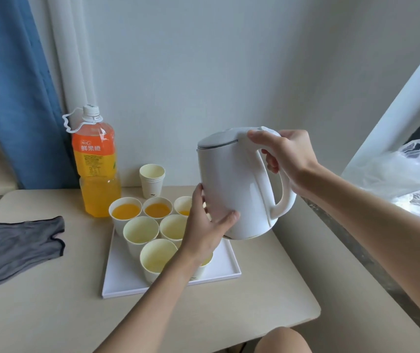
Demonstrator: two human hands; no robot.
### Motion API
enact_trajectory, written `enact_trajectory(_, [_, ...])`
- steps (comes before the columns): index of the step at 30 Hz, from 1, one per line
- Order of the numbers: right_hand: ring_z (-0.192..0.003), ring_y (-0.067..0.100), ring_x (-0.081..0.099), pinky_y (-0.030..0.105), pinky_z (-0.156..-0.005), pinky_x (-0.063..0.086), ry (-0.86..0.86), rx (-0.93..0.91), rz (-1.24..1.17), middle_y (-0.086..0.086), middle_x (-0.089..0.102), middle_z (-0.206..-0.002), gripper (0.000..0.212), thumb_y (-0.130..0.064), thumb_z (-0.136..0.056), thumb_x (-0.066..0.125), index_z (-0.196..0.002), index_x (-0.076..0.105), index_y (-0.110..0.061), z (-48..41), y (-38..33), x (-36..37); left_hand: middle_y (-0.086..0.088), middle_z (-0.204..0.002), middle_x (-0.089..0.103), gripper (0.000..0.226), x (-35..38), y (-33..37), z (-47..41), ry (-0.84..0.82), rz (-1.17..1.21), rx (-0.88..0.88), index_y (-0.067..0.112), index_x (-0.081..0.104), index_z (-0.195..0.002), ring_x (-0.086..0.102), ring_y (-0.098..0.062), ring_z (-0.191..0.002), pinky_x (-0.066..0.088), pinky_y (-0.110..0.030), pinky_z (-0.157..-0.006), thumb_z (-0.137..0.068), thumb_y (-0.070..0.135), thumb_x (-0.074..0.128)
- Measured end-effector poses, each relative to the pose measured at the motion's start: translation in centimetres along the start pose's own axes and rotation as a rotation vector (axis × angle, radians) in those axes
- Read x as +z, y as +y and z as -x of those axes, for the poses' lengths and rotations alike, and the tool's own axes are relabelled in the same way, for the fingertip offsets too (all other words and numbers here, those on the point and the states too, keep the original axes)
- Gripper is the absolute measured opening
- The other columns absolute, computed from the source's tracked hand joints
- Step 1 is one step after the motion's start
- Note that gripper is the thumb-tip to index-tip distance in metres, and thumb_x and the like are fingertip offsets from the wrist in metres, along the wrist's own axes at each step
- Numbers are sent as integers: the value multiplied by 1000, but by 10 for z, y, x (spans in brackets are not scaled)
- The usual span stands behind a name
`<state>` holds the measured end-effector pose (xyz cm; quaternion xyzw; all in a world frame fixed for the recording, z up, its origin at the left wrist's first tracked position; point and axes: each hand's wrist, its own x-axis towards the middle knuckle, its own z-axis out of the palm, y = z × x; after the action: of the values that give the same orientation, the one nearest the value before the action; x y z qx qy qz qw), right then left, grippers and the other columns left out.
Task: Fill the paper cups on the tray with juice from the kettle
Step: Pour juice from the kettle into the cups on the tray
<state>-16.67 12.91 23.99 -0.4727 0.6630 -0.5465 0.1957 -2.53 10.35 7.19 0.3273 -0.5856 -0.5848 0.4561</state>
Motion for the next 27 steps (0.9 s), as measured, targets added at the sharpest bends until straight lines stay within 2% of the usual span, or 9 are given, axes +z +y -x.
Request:
enact_trajectory(2, [-49, 17, 35, 27, -48, 32, -9, 19, 35, 4, 40, -56, 35, -35, -72, 77, -72, 63, -3, 0, 4, -1, 14, -130, 59, 74, 3, -4, 4, -29, -4, -4, 25, 38, -144, 63, 2, -114, 54, -25, -93, -87, 12, 82])
enact_trajectory(5, [-47, 19, 35, 28, -50, 33, -11, 53, 75, 5, 42, -55, 42, -39, -70, 77, -72, 63, 1, 0, 11, -2, 17, -128, 59, 63, 9, -10, 9, -81, -14, -15, 22, 38, -141, 62, 3, -115, 52, -23, -95, -92, 12, 77])
enact_trajectory(12, [-45, 18, 35, 27, -51, 34, -34, 98, 143, 2, 43, -51, 40, -41, -71, 77, -67, 53, -8, 0, 21, -1, 10, -134, 57, 64, 13, -18, 15, -105, -31, -45, 23, 34, -143, 59, 8, -112, 51, -13, -90, -94, 15, 75])
enact_trajectory(18, [-45, 19, 37, 28, -51, 35, -72, 119, 183, 2, 45, -51, 40, -42, -67, 78, -71, 56, -9, -4, 22, 3, 9, -142, 55, 74, 14, -24, 18, -114, -2, -83, 22, 30, -151, 58, -4, -126, 49, -35, -109, -94, 20, 76])
enact_trajectory(22, [-44, 18, 37, 26, -48, 34, -81, 132, 209, 2, 46, -51, 40, -41, -68, 78, -68, 55, -8, -4, 21, 6, 14, -137, 57, 69, 14, -27, 18, -126, 22, -118, 23, 33, -149, 60, 0, -122, 50, -28, -106, -94, 19, 75])
enact_trajectory(27, [-43, 18, 36, 24, -47, 33, -105, 112, 267, 3, 45, -51, 43, -38, -74, 76, -49, 52, -13, -6, 18, 11, 17, -138, 58, 68, 14, -30, 19, -137, 58, -136, 24, 33, -149, 62, 1, -122, 49, -32, -110, -95, 20, 75])
